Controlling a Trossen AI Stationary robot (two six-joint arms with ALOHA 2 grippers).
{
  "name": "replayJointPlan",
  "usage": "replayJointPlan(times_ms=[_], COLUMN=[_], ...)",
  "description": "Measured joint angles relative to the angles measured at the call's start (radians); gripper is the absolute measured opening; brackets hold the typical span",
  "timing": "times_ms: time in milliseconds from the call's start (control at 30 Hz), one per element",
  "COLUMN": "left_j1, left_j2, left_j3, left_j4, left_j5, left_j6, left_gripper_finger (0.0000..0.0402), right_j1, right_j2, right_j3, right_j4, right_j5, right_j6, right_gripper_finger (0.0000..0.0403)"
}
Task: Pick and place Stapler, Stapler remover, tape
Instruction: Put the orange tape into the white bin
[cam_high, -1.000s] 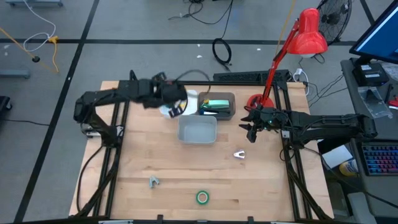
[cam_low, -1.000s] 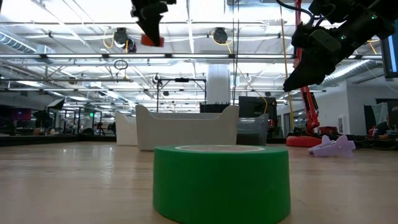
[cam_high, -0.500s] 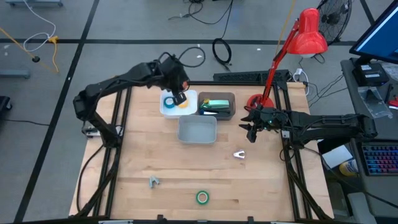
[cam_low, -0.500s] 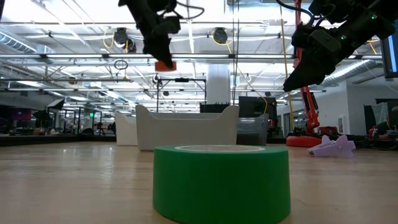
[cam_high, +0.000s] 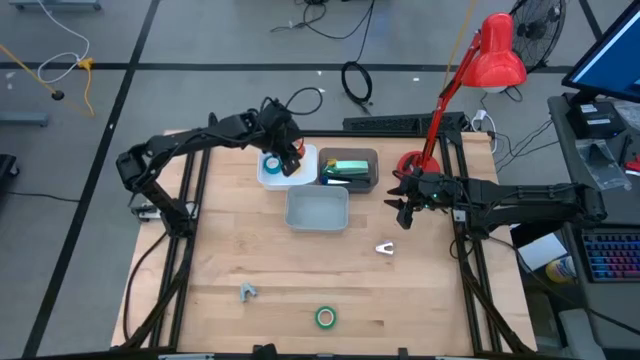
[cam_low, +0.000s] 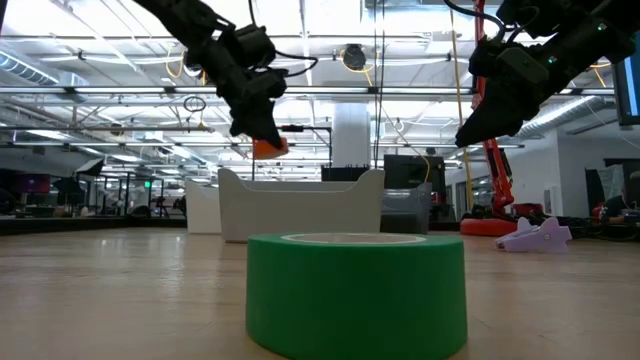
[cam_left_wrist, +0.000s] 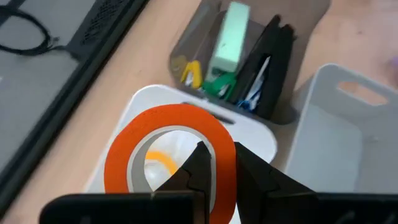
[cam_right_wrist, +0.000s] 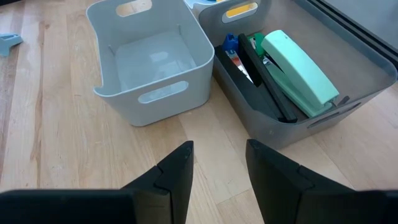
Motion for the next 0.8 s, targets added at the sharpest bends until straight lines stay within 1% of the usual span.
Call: replayJointPlan(times_ms=[100, 200, 433, 667, 800], left_j1=[0.007, 0.008, 0.008, 0.007, 0.006], left_j2=[0.005, 0.010, 0.010, 0.009, 0.009], left_j3=[-0.035, -0.065, -0.130, -0.189, -0.213], left_j4=[0.049, 0.079, 0.180, 0.281, 0.305], left_j5=[0.041, 0.050, 0.051, 0.050, 0.036], left_j6=[-0.021, -0.020, -0.040, -0.072, -0.073], left_gripper_finger=[0.0039, 0.0039, 0.0039, 0.0039, 0.0039], right_j1=[0.000, 0.000, 0.000, 0.000, 0.000], right_j2=[0.000, 0.000, 0.000, 0.000, 0.000], right_j3=[0.000, 0.000, 0.000, 0.000, 0.000], right_j4=[0.000, 0.000, 0.000, 0.000, 0.002], right_j5=[0.000, 0.000, 0.000, 0.000, 0.000], right_j6=[0.000, 0.000, 0.056, 0.056, 0.056], right_gripper_finger=[0.0139, 0.0139, 0.0139, 0.0139, 0.0139])
